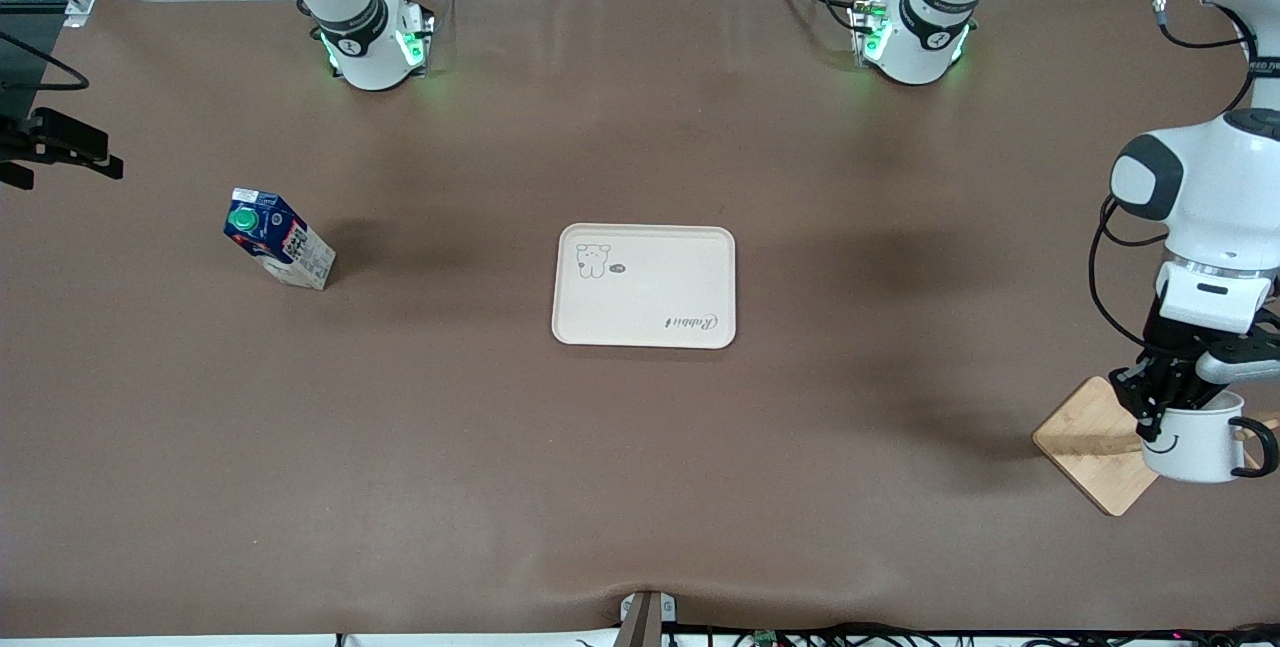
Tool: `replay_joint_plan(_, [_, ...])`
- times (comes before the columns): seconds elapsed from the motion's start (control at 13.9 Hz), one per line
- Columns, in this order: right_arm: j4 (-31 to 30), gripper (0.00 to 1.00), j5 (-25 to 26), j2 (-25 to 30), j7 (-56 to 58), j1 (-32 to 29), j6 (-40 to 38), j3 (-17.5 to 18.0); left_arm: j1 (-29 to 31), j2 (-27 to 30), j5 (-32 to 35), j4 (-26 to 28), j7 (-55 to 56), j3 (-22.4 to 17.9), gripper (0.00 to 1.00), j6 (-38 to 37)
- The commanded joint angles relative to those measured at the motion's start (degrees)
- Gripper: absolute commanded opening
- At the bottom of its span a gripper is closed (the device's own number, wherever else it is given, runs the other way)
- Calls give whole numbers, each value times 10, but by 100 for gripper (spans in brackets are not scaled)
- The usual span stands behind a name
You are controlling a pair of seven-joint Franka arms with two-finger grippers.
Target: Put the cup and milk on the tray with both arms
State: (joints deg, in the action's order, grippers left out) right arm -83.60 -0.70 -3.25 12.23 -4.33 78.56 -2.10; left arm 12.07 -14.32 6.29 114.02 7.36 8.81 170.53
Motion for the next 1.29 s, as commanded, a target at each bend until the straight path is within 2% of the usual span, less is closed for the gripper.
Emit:
replay_joint_plan(0.0, [15, 100, 27, -41, 10, -9, -6, 7, -5, 46, 8, 3, -3, 22, 0, -67])
replay_joint_plan(0.14, [7, 100, 44, -61, 10, -17, -7, 6, -5, 62, 8, -6, -1, 57, 0, -143])
replay_joint_plan(0.22, [11, 100, 47, -93, 9, -24, -8, 6, -5, 63, 8, -21, 0, 78, 0, -193])
replay_joint_plan(0.29, [11, 100, 47, -101, 11, -36, -8, 6, -6, 61, 8, -42, 4, 102, 0, -243])
replay_joint_plan(0.43, [3, 100, 40, -105, 21, -47, -9, 7, -9, 44, 7, -92, 22, 139, 0, -351])
replay_joint_plan(0.57, [-4, 100, 37, -104, 12, -38, -8, 8, -26, 23, 7, -125, 66, 170, 0, -424])
replay_joint_plan(0.86, [-48, 100, 29, -106, -3, -7, 18, 9, -121, -19, 7, -136, 150, 172, 0, -455])
replay_joint_plan(1.22, [-146, 100, 24, -101, -33, -15, 82, 9, -229, -77, 1, -136, 290, 172, 0, -470])
